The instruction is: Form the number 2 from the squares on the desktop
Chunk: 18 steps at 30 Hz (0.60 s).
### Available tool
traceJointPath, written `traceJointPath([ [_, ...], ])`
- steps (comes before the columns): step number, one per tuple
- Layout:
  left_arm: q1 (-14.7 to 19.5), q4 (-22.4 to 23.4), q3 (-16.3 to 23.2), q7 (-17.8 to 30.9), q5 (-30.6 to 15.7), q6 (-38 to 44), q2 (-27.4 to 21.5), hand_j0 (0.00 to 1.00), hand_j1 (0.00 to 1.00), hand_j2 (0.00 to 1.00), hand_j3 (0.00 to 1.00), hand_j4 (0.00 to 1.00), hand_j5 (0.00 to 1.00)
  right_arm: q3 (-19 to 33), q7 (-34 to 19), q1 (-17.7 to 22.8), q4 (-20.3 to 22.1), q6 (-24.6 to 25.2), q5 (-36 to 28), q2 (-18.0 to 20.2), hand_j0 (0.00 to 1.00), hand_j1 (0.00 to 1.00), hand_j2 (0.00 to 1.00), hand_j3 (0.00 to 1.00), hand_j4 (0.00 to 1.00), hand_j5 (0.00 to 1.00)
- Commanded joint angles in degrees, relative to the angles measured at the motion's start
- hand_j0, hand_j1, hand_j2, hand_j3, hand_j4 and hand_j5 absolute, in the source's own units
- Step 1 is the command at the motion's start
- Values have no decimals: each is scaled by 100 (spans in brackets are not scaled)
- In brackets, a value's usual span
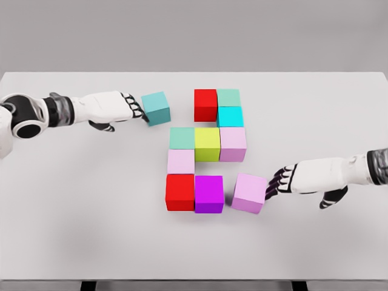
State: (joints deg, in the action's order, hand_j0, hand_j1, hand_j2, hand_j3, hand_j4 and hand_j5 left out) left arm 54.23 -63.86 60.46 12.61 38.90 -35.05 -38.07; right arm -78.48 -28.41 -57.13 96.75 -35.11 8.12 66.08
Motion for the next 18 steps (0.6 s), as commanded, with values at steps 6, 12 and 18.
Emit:
traceJointPath([
  [6, 62, 295, -8, 31, -23, 5, 203, 87, 87, 87, 87, 87, 87, 140, 2, -9, -147, 11, -39, -112, 100, 100, 100, 100, 100, 100],
  [12, 114, 471, -8, 31, -23, 5, 221, 87, 87, 87, 87, 87, 87, 289, -7, -9, -420, 11, -39, -183, 100, 100, 100, 100, 100, 100],
  [18, 255, 831, -8, 66, -14, 5, 388, 87, 87, 87, 87, 87, 87, 386, -7, -9, -692, 11, -39, -341, 100, 100, 100, 100, 100, 100],
])
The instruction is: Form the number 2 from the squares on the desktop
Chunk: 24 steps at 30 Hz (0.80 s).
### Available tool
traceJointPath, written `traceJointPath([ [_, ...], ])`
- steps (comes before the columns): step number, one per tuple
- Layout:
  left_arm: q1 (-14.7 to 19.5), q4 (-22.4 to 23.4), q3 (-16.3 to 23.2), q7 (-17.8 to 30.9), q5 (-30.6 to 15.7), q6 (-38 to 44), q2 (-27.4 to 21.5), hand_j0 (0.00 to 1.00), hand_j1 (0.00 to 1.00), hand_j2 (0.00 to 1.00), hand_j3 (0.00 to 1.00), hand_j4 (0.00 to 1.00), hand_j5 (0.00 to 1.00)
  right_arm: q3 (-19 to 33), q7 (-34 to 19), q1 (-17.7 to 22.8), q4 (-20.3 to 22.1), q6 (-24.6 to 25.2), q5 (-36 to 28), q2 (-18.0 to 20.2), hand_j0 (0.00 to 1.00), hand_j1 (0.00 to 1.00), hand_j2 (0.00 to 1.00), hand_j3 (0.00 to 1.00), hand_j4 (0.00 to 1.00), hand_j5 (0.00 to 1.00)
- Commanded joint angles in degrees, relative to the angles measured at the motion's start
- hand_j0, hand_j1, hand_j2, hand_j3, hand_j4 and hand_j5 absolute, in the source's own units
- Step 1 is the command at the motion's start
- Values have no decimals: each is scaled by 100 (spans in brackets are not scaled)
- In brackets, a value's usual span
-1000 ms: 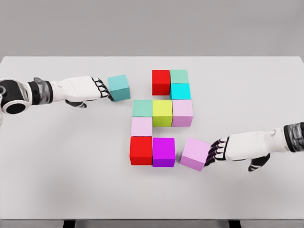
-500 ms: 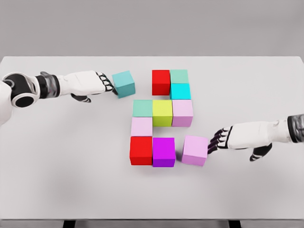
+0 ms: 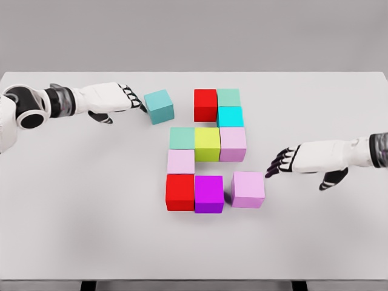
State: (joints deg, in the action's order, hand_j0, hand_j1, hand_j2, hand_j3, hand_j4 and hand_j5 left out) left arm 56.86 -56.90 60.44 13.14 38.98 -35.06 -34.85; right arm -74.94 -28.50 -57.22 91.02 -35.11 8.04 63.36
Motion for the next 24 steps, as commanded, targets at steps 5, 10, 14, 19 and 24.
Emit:
traceJointPath([
  [5, 158, 557, -24, 13, -22, 6, 347, 89, 89, 89, 89, 89, 89, 32, -6, 0, -260, 11, -31, -210, 100, 100, 100, 100, 100, 100],
  [10, 202, 698, -24, 13, -22, 6, 426, 90, 90, 90, 90, 90, 90, 23, -6, 0, -198, 11, -31, -210, 100, 100, 100, 100, 100, 100],
  [14, 272, 839, -33, 13, -22, 6, 470, 90, 90, 90, 90, 90, 90, 15, -6, 9, -190, 11, -22, -219, 100, 100, 100, 100, 100, 100],
  [19, 308, 1049, -41, 13, -22, 6, 567, 90, 90, 90, 90, 90, 90, -21, -15, 17, -66, 11, -4, -280, 100, 100, 100, 100, 100, 100],
  [24, 404, 1243, -41, 13, -22, 6, 690, 93, 93, 93, 93, 93, 93, -3, -24, 9, -75, 11, -22, -289, 100, 100, 100, 100, 100, 100],
])
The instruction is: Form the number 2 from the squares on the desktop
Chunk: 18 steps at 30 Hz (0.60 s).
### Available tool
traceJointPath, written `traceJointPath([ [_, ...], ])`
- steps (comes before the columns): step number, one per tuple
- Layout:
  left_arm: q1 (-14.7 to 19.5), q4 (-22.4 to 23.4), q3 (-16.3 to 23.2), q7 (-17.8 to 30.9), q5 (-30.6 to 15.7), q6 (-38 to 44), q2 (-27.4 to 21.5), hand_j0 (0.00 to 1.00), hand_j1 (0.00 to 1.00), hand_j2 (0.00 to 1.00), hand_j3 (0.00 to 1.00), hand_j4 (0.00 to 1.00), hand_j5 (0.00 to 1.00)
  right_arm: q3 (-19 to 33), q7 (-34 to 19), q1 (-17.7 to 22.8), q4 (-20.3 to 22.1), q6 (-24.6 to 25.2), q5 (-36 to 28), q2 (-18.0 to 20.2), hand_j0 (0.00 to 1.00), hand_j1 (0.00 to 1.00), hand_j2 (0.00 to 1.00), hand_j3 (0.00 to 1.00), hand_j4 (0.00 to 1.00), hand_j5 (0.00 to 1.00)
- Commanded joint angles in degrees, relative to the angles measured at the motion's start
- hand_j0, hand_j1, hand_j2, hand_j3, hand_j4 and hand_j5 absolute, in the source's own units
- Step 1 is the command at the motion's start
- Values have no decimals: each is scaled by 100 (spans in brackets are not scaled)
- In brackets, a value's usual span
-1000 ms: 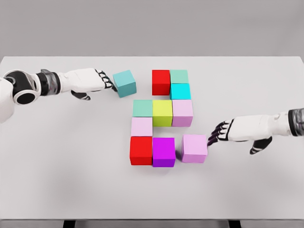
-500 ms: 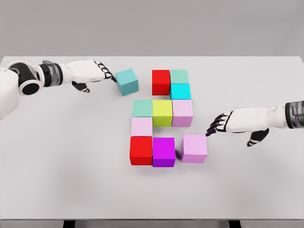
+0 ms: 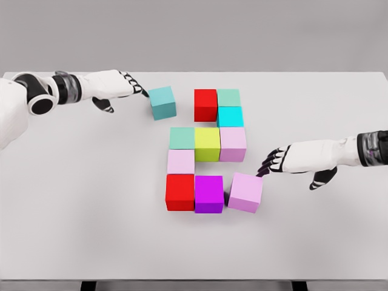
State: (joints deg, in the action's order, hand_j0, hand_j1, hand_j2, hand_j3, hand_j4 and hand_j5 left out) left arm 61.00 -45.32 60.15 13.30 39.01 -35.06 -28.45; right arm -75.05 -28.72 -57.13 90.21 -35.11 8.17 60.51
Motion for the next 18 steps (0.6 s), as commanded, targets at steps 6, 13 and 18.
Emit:
traceJointPath([
  [6, 53, 313, -12, -3, -8, 6, 209, 93, 93, 93, 93, 93, 93, 8, -2, 0, 22, 11, -26, -136, 100, 100, 100, 100, 100, 100],
  [13, 70, 322, -12, -2, 1, 6, 305, 93, 93, 93, 93, 93, 93, 43, -2, -9, 75, 11, -35, -127, 100, 100, 100, 100, 100, 100],
  [18, 79, 313, -12, -2, 1, 6, 314, 93, 93, 93, 93, 93, 93, 157, 15, -9, -153, 11, -378, 180, 100, 100, 100, 100, 100, 100],
])
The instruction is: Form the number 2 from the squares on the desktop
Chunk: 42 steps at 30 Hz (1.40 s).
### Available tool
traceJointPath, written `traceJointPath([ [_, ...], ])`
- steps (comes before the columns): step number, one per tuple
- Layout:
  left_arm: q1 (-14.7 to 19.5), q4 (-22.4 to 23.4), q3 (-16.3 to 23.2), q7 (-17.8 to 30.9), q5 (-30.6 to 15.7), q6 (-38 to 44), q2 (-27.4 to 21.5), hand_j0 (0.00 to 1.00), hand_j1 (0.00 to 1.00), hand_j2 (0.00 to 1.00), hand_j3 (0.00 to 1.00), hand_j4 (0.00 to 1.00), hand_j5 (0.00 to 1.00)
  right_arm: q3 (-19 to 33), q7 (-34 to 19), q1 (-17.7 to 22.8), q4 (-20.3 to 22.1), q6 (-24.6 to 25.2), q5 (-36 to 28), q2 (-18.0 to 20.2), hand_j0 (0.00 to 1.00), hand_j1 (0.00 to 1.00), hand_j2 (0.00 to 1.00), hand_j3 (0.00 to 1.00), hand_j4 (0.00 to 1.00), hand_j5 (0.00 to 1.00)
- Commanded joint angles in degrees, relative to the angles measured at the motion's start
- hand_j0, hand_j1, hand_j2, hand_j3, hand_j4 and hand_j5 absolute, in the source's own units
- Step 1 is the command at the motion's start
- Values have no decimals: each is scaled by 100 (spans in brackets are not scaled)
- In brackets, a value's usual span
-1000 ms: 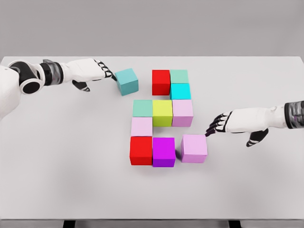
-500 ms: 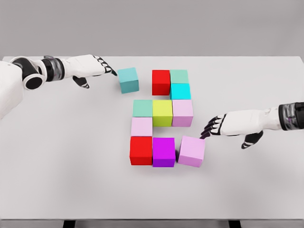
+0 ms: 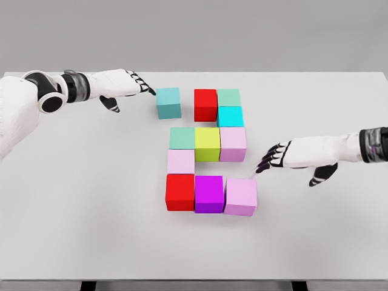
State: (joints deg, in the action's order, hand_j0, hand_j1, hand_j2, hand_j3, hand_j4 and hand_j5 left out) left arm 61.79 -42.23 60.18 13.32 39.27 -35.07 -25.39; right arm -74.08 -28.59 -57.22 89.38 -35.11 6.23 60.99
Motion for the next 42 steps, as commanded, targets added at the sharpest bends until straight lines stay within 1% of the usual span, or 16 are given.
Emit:
traceJointPath([
  [1, 0, 4, -24, -5, -25, 7, 8, 93, 93, 93, 93, 93, 93, 52, 3, 0, -43, 11, -175, 167, 100, 100, 100, 100, 100, 100],
  [3, 0, 13, -33, -5, -25, 7, -1, 93, 93, 93, 93, 93, 93, -10, -15, 0, 36, 11, -87, 194, 100, 100, 100, 100, 100, 100],
  [5, 0, 13, -33, -5, -25, 7, -27, 93, 93, 93, 93, 93, 93, -124, -24, 9, 247, 11, -69, 326, 100, 100, 100, 100, 100, 100],
  [7, -9, 4, -33, -5, -25, 7, -62, 93, 93, 93, 93, 93, 93, -194, -15, 9, 519, 11, -25, 607, 100, 100, 100, 100, 100, 100],
  [9, -35, 4, -24, -5, -34, 7, -71, 93, 93, 93, 93, 93, 93, -194, -15, 9, 651, 11, -25, 730, 100, 100, 100, 100, 100, 100],
  [10, -35, 4, 2, -5, -34, 7, -71, 93, 93, 93, 93, 93, 93, -247, -24, 17, 765, 11, -17, 748, 100, 100, 100, 100, 100, 100],
  [13, -26, -14, 47, 3, -25, 7, -71, 93, 93, 93, 93, 93, 93, -352, -24, 26, 915, 11, -17, 721, 100, 100, 100, 100, 100, 100],
  [17, 88, -14, 336, 3, -16, 7, -71, 93, 93, 93, 93, 93, 93, -414, -24, 26, 915, 11, -8, 625, 100, 100, 100, 100, 100, 100],
  [18, 114, -22, 380, -5, -16, 7, -62, 93, 93, 93, 93, 93, 93, -414, -24, 35, 880, 11, -8, 546, 100, 100, 100, 100, 100, 100],
  [22, 141, -14, 416, -5, -8, 7, -62, 94, 94, 94, 94, 94, 94, -414, -24, 44, 730, 11, 107, 317, 100, 100, 100, 100, 100, 100],
  [25, 158, -31, 504, -5, -16, 7, -27, 94, 94, 94, 94, 94, 94, -414, -24, 44, 721, 11, 107, 291, 100, 100, 100, 100, 100, 100],
  [31, 176, -58, 530, 3, -8, 7, 17, 94, 94, 94, 94, 94, 94, -388, -24, 44, 704, 11, 107, 273, 100, 100, 100, 100, 100, 100],
  [36, 193, -49, 530, 65, -8, 7, 158, 94, 94, 94, 94, 94, 94, -361, -24, 35, 713, 11, 98, 273, 100, 100, 100, 100, 100, 100],
  [42, 211, 4, 530, 74, -8, 7, 175, 94, 94, 94, 94, 94, 94, -335, -24, 35, 713, 11, 89, 264, 100, 100, 100, 100, 100, 100],
])
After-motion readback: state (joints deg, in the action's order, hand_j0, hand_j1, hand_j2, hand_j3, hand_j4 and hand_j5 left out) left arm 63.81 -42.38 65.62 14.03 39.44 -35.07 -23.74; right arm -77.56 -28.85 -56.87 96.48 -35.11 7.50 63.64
